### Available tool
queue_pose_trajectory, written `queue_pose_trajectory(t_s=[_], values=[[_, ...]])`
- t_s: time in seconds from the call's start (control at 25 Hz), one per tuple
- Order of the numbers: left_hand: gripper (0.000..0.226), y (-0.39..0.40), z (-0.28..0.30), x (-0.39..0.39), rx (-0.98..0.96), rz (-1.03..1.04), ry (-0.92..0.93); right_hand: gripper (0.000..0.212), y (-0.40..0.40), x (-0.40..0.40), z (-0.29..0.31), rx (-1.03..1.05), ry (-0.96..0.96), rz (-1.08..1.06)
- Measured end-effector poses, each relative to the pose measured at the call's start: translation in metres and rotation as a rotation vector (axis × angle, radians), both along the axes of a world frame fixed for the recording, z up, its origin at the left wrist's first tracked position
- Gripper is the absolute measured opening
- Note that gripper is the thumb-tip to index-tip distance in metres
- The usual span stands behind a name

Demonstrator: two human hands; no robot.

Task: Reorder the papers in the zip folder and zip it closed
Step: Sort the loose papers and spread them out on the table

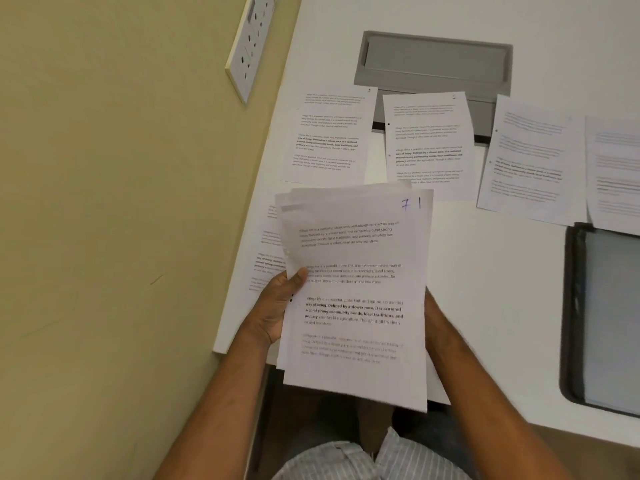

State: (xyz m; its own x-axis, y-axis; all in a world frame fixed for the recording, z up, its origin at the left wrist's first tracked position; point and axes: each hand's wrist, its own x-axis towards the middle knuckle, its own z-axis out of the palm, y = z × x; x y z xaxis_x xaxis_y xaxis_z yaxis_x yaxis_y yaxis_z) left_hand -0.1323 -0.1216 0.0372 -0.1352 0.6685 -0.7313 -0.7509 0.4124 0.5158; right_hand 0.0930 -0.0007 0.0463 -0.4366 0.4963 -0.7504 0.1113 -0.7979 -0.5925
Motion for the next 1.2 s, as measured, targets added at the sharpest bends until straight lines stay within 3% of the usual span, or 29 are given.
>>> queue_pose_trajectory(t_s=[0.08, 0.12, 0.28, 0.4, 0.56, 0.72, 0.96, 1.2], values=[[0.036, 0.012, 0.002, 0.003, -0.019, -0.027, 0.083, 0.02, 0.014, 0.013, 0.004, 0.123, -0.03, -0.035], [0.032, 0.018, 0.001, 0.007, -0.026, -0.033, 0.107, 0.018, 0.021, 0.023, 0.003, 0.21, -0.08, -0.039], [0.027, 0.028, -0.007, 0.021, -0.044, -0.035, 0.155, 0.021, 0.027, 0.046, 0.001, 0.358, -0.237, -0.056], [0.031, 0.034, -0.01, 0.031, -0.051, -0.038, 0.171, 0.023, 0.025, 0.052, 0.002, 0.336, -0.243, -0.17], [0.027, 0.04, -0.013, 0.039, -0.091, -0.03, 0.225, 0.045, 0.009, 0.053, -0.009, 0.446, -0.38, -0.125], [0.034, 0.043, -0.013, 0.041, -0.044, -0.04, 0.196, 0.02, 0.003, 0.054, -0.016, 0.494, -0.493, -0.196], [0.031, 0.045, -0.013, 0.042, -0.036, -0.029, 0.189, 0.041, 0.007, 0.06, -0.028, 0.459, -0.448, -0.188], [0.036, 0.036, -0.012, 0.021, -0.041, 0.045, 0.181, 0.028, 0.021, 0.079, -0.03, 0.504, -0.44, -0.271]])
